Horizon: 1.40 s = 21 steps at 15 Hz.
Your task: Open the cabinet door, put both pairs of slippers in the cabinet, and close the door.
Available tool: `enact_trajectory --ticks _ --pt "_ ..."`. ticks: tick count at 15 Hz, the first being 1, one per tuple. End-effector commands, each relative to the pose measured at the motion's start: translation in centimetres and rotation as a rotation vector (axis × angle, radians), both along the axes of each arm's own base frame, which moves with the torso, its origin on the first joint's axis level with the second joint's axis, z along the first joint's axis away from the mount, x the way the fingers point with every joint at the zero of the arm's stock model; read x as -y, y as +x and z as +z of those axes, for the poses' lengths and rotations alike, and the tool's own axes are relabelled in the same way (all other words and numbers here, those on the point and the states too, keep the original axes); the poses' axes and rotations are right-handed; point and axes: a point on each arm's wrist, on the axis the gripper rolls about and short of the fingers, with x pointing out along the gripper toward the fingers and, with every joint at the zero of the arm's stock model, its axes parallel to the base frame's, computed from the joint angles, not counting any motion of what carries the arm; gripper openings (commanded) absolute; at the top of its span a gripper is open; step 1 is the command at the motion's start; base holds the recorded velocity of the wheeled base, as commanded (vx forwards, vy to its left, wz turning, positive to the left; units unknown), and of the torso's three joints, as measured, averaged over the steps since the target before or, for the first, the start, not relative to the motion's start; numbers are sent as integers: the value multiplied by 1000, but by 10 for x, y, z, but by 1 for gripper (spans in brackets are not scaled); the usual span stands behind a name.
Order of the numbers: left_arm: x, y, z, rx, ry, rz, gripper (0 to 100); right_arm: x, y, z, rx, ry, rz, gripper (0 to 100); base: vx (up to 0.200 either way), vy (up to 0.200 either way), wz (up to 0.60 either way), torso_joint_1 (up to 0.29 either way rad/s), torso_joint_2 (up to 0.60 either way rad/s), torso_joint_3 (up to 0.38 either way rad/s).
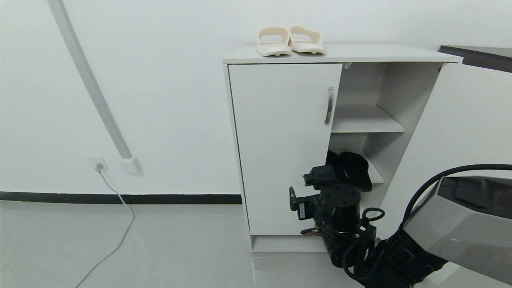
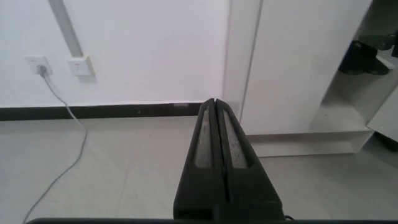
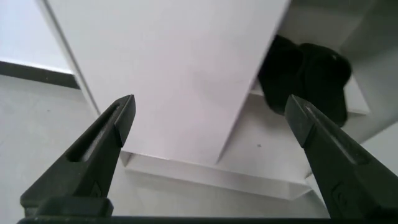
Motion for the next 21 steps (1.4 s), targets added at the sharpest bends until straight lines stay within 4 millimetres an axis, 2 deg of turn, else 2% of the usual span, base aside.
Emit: enact_trajectory --ticks 1,21 --pt "0 0 0 -1 -2 2 0 3 1 -1 0 1 3 100 0 0 0 0 0 0" --pt "0 0 0 -1 -3 2 0 3 1 -2 10 0 45 100 0 0 0 0 0 0"
